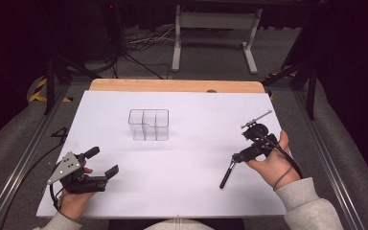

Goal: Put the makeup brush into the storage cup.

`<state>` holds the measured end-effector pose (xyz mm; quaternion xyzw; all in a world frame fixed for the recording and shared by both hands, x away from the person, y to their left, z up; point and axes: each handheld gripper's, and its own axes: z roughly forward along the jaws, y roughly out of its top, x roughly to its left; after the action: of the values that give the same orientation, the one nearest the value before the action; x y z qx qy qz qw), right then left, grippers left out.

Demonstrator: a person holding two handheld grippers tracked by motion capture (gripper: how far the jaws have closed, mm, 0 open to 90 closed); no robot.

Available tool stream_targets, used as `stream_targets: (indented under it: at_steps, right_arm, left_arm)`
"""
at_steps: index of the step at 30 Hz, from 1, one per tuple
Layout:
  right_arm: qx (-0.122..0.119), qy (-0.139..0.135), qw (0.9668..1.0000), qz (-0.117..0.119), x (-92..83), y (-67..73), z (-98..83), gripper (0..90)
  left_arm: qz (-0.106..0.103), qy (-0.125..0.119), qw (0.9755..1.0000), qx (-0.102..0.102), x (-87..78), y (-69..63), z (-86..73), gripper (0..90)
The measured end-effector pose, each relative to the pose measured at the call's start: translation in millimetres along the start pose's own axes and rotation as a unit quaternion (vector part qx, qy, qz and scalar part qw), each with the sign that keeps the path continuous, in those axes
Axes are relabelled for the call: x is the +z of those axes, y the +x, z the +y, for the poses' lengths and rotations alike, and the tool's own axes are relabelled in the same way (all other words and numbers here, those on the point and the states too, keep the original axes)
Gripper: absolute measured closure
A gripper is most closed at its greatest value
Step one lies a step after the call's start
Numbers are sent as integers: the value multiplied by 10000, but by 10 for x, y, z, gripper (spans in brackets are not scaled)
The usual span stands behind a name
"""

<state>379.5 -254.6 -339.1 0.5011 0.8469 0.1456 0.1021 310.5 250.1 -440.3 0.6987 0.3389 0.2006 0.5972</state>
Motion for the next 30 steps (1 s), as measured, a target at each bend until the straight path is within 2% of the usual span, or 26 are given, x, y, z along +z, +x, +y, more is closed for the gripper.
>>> stream_targets:
  at_steps: [5,9,14,18,22,30]
  right_arm:
    - [29,174,9998,68,83,19,21,68]
    - [100,245,9992,287,181,24,20,68]
    - [149,408,9986,307,297,28,1,63]
    - [190,435,9987,181,356,36,-18,62]
    - [321,495,9980,207,413,52,-30,50]
    - [420,567,9972,262,537,77,-68,35]
  left_arm:
    - [4,-8,10000,-56,-6,10,3,20]
    - [3,28,10000,-41,-3,0,6,20]
    - [11,33,10000,-53,-3,9,2,21]
    - [17,44,10000,-60,-2,12,0,21]
    - [24,58,10000,-36,-4,9,3,21]
    - [35,45,10000,-73,-6,14,2,21]
